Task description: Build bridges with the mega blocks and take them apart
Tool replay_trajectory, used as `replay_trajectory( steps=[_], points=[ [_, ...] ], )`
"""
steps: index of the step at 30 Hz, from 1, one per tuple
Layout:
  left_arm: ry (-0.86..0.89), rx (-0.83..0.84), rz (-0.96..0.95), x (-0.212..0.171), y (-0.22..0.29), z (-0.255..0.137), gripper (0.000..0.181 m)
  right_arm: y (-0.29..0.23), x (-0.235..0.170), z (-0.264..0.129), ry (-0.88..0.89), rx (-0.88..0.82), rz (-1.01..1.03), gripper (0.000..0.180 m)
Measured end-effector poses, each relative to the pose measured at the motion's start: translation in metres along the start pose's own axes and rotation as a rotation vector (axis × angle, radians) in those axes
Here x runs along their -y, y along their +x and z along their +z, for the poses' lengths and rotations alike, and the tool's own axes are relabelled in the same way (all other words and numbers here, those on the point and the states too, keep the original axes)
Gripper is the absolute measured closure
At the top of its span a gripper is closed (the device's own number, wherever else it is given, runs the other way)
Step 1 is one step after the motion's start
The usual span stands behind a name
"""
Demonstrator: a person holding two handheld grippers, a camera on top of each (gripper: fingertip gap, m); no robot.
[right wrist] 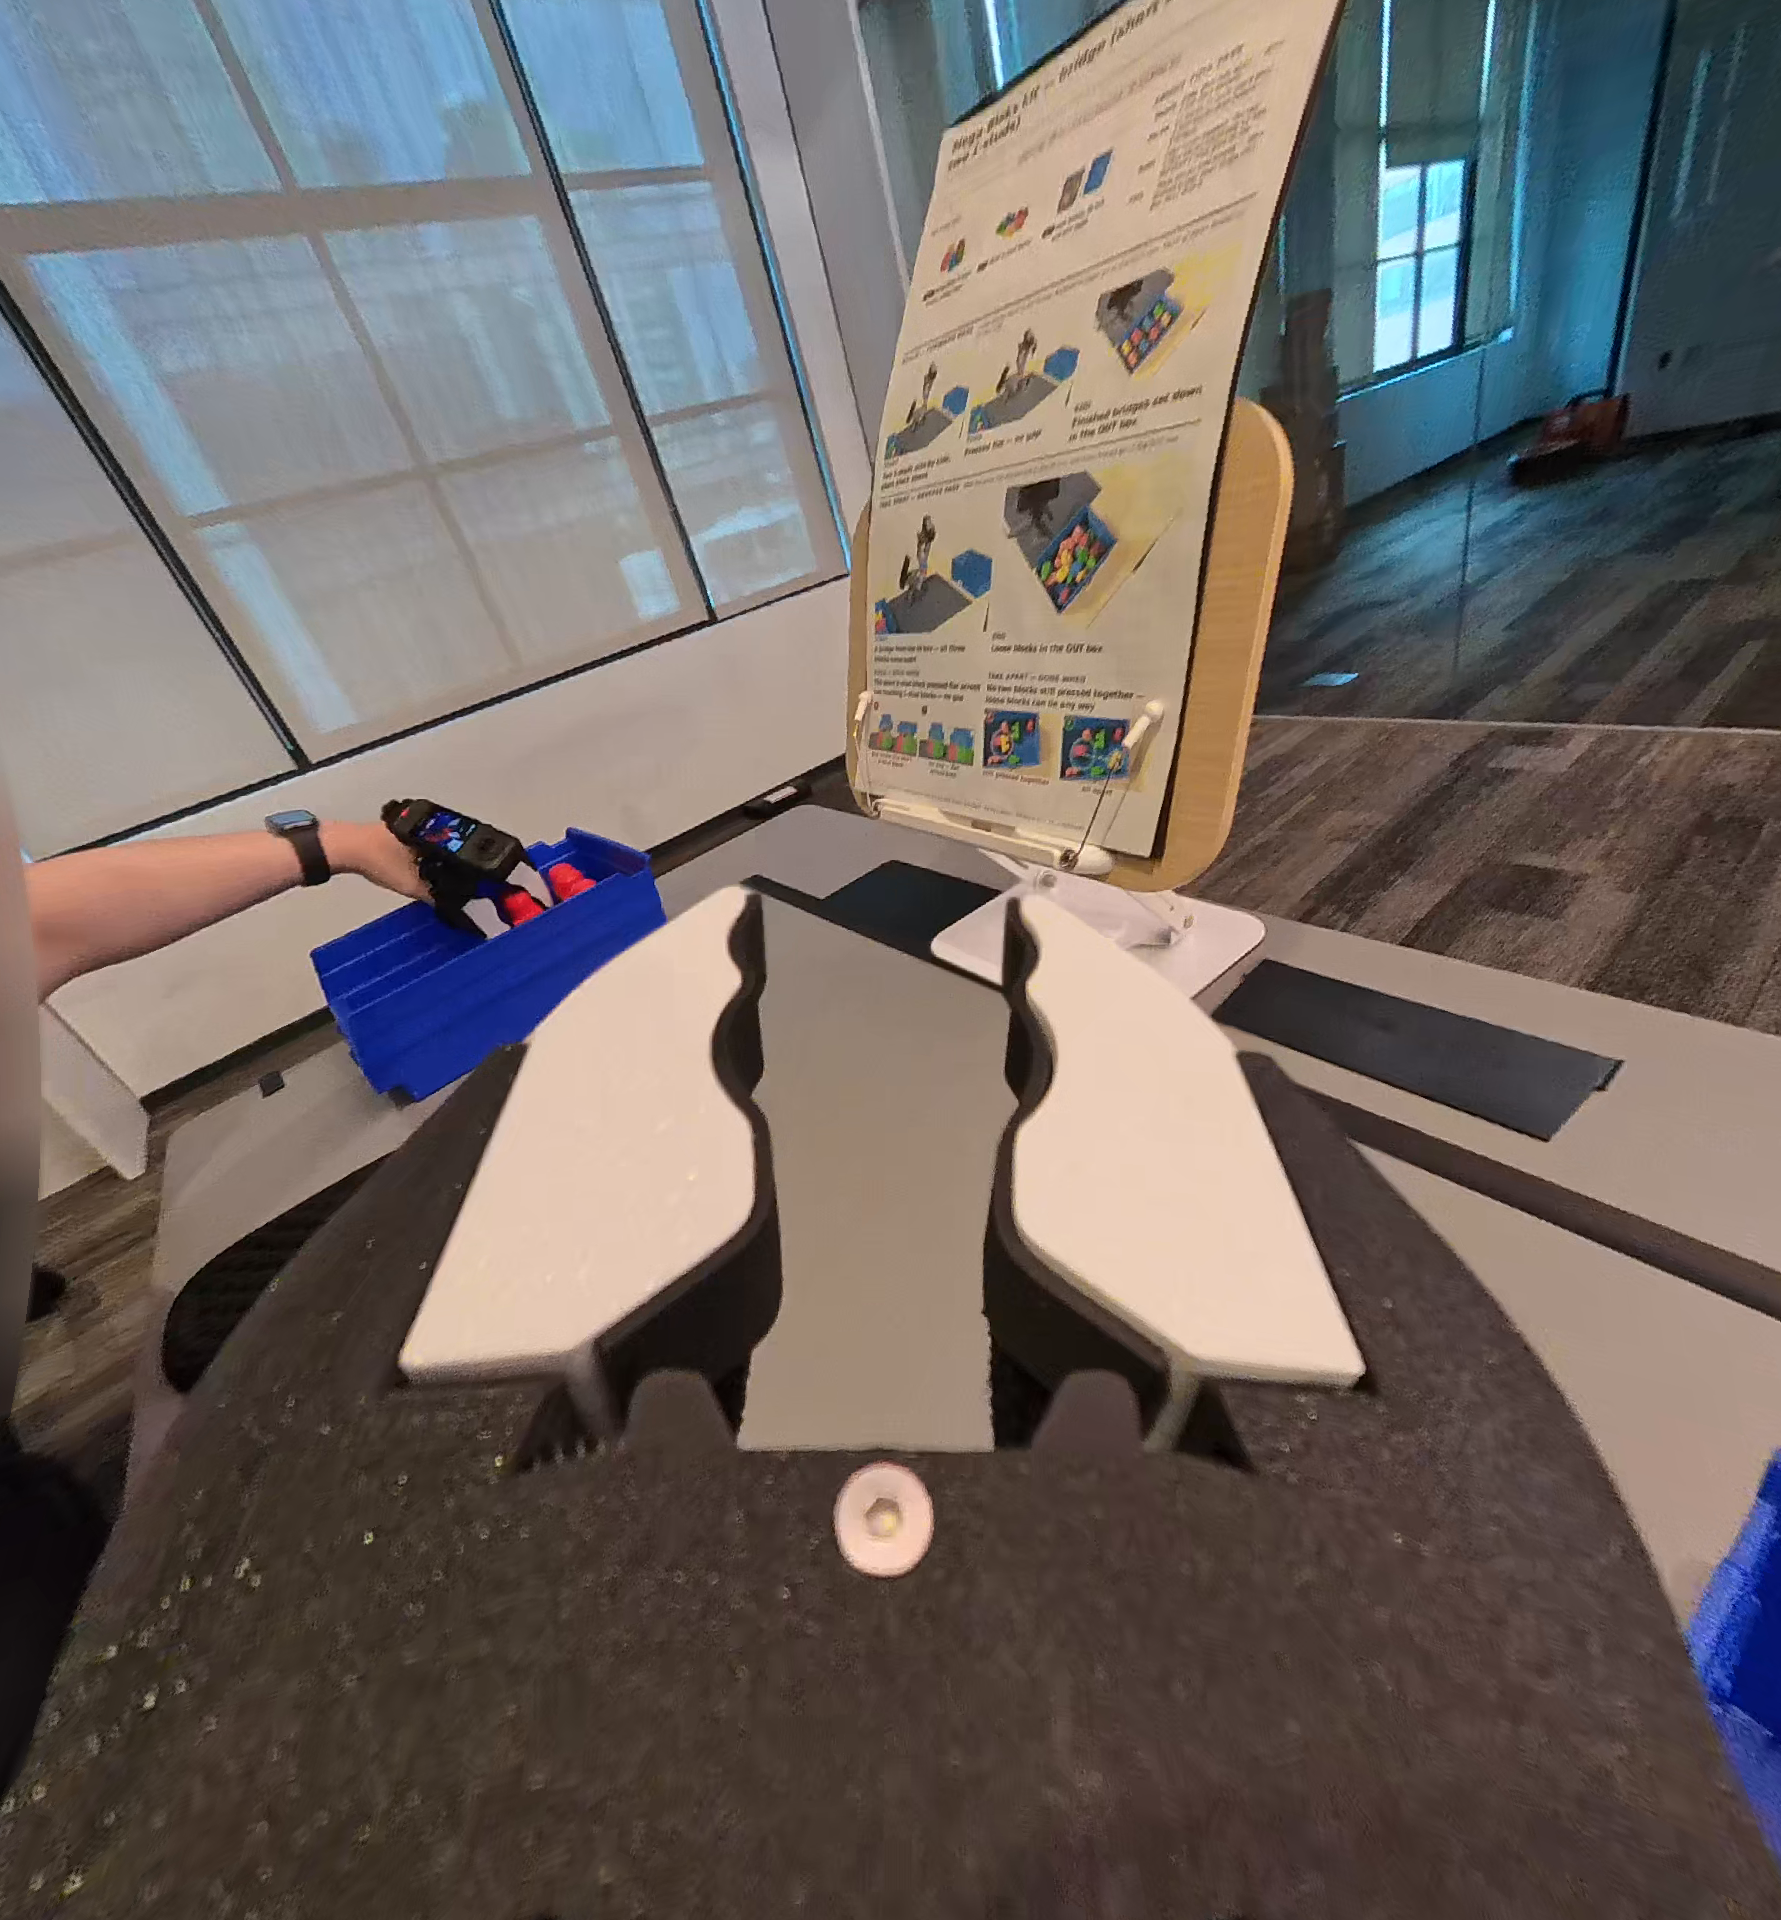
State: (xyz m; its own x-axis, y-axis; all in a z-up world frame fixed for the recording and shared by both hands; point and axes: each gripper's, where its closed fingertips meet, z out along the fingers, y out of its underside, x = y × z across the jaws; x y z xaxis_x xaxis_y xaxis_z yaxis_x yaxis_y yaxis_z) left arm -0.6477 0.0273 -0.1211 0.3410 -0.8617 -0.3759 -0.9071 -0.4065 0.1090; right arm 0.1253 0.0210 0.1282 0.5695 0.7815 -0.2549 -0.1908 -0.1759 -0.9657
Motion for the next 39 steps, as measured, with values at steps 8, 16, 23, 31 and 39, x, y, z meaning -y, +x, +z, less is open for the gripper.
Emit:
replay_trajectory(
  steps=[8,16,23,31,39],
  points=[
    [0.273,0.107,-0.309,0.029,-0.004,-0.07,0.14,-0.002,-0.007,0.01,-0.009,0.097,0.068,0.136],
    [1.154,-0.033,-0.54,0.215,0.016,-0.289,0.141,-0.066,0.008,0.062,0.014,0.261,-0.022,0.137],
    [1.573,-0.588,-0.382,0.4,0.124,-0.394,0.141,-0.18,0.011,0.103,0.071,0.51,-0.226,0.118],
    [1.594,-0.793,-0.248,0.487,0.165,-0.408,0.141,-0.16,-0.006,0.098,-0.061,0.526,-0.128,0.108],
    [1.626,-0.847,-0.199,0.496,0.174,-0.408,0.143,-0.152,-0.021,0.105,-0.13,0.598,-0.061,0.144]
  ],
)
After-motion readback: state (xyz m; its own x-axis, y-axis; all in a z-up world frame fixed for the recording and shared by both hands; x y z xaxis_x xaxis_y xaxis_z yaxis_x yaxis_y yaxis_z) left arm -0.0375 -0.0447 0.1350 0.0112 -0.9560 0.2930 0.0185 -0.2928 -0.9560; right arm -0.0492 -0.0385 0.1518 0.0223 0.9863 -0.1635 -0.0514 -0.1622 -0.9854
